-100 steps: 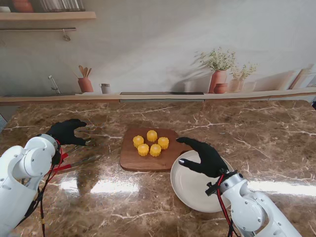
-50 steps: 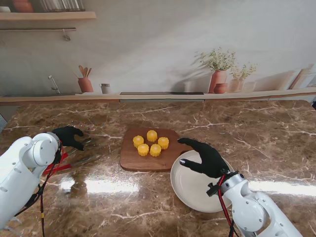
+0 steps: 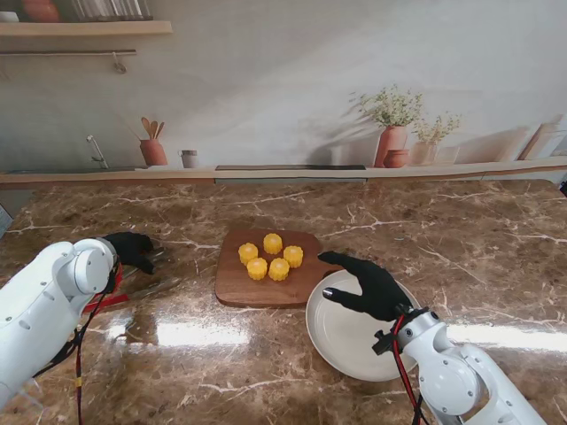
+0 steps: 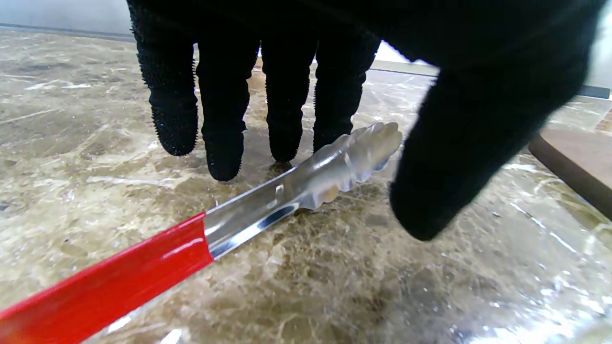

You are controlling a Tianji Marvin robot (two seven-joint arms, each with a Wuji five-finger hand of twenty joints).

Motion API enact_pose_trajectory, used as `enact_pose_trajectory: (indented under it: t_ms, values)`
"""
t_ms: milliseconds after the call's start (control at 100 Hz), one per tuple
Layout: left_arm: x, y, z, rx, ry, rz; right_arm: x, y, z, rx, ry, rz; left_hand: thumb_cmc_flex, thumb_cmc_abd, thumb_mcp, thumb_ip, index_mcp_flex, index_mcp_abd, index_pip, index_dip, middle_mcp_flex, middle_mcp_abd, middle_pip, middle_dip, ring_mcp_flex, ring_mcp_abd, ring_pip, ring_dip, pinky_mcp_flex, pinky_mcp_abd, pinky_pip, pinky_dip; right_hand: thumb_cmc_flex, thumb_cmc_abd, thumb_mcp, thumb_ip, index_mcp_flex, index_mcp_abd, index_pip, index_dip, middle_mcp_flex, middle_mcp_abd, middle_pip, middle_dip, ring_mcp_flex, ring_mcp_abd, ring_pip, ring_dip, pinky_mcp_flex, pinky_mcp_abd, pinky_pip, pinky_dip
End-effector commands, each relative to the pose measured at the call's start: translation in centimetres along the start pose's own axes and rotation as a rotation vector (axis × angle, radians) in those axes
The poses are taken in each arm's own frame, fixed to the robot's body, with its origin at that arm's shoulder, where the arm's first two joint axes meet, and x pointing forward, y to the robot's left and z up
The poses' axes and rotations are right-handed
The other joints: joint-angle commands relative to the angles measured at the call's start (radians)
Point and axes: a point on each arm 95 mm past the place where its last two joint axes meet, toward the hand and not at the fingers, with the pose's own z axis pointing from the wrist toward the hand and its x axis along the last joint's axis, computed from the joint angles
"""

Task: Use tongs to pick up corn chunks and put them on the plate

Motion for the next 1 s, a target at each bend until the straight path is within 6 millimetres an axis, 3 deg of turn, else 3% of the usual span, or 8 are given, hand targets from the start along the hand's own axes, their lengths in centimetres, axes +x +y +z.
enact_pose_trajectory:
  t_ms: [0,50,120,190,320,420,680,990]
  values:
    - [-0.2,0.4,0.4,0.003,-0.014,0.004,-0.2,-0.5,-0.2,0.022,-0.011,0.007,0.029,0.032,0.035,-0.014,0.027,-0.039,0.029,0.025,0.070,-0.022,0.021,0.016,0.047,0.047,0.047,0.038,0.016,0.046,0.065,0.037,0.034,0.019,-0.021,-0.019,-0.003,-0.022,-0.007,-0.009,0.006,-0.029,0.004,0.015,0.000,-0.007,0.006,0.020,0.006,0.001,0.016,0.026]
    - [-0.1,0.5,0.6,0.003,-0.019,0.008,-0.2,-0.5,-0.2,0.025,-0.010,0.007,0.059,0.059,0.040,-0.011,0.066,-0.065,0.019,0.018,0.113,-0.028,0.023,0.026,0.090,0.059,0.082,0.070,0.040,0.070,0.128,0.077,0.035,0.019,-0.022,-0.019,-0.003,-0.023,-0.007,-0.009,0.008,-0.030,0.005,0.017,0.001,-0.003,0.007,0.021,0.007,0.002,0.018,0.028]
    - [-0.2,0.6,0.8,0.014,-0.024,0.015,-0.2,-0.5,-0.3,0.027,-0.012,0.008,0.167,0.063,-0.059,-0.057,0.133,-0.128,0.043,-0.005,0.189,-0.033,0.043,0.041,0.166,0.070,0.145,0.112,0.096,0.081,0.202,0.113,0.035,0.020,-0.023,-0.019,-0.004,-0.023,-0.007,-0.009,0.009,-0.030,0.004,0.020,0.002,0.000,0.008,0.024,0.008,0.004,0.020,0.031]
    - [-0.1,0.8,1.1,0.038,-0.023,0.005,-0.2,-0.6,-0.3,0.028,-0.015,0.009,0.257,0.064,-0.151,-0.039,0.210,-0.175,0.090,-0.084,0.291,-0.024,0.030,0.163,0.241,0.089,0.203,0.134,0.149,0.107,0.271,0.123,0.036,0.020,-0.023,-0.019,-0.004,-0.023,-0.007,-0.009,0.013,-0.031,0.006,0.023,0.003,0.004,0.009,0.027,0.010,0.012,0.024,0.036]
    - [0.0,0.8,1.3,0.033,-0.021,-0.004,-0.2,-0.6,-0.4,0.031,-0.021,0.011,0.302,0.110,-0.132,-0.029,0.330,-0.184,0.103,-0.193,0.458,-0.013,-0.083,0.264,0.307,0.101,0.239,0.134,0.202,0.132,0.314,0.107,0.037,0.020,-0.023,-0.018,-0.007,-0.025,-0.009,-0.009,0.015,-0.033,0.006,0.029,0.004,0.010,0.012,0.035,0.009,0.038,0.036,0.050]
    - [0.1,0.9,1.4,0.037,-0.016,-0.018,-0.2,-0.7,-0.4,0.035,-0.022,0.009,0.333,0.148,-0.124,-0.034,0.404,-0.191,0.153,-0.207,0.543,-0.002,-0.086,0.290,0.356,0.118,0.286,0.154,0.238,0.154,0.355,0.123,0.037,0.021,-0.024,-0.018,-0.007,-0.027,-0.010,-0.009,0.017,-0.035,0.006,0.032,0.004,0.012,0.013,0.038,0.006,0.044,0.040,0.058]
    - [0.4,0.5,0.2,0.085,-0.001,-0.116,-0.2,-0.5,-0.4,0.024,-0.029,0.005,0.353,0.150,-0.063,-0.055,0.400,-0.235,0.224,0.117,0.585,0.041,0.004,0.370,0.459,0.132,0.373,0.223,0.340,0.181,0.427,0.198,0.038,0.024,-0.023,-0.018,-0.006,-0.026,-0.010,-0.009,0.020,-0.034,0.004,0.037,0.010,0.014,0.014,0.045,0.007,0.039,0.040,0.070]
    - [2.0,-1.5,-3.4,0.259,0.056,-0.375,0.1,-0.4,-0.3,-0.013,-0.047,0.000,0.327,0.107,0.047,-0.077,0.444,-0.198,0.206,0.190,0.642,0.080,0.019,0.341,0.547,0.147,0.351,0.209,0.425,0.214,0.433,0.199,0.053,0.022,-0.020,-0.019,-0.002,-0.011,-0.009,-0.009,0.028,-0.022,0.005,0.039,0.036,0.010,0.020,0.050,0.022,0.023,0.035,0.075]
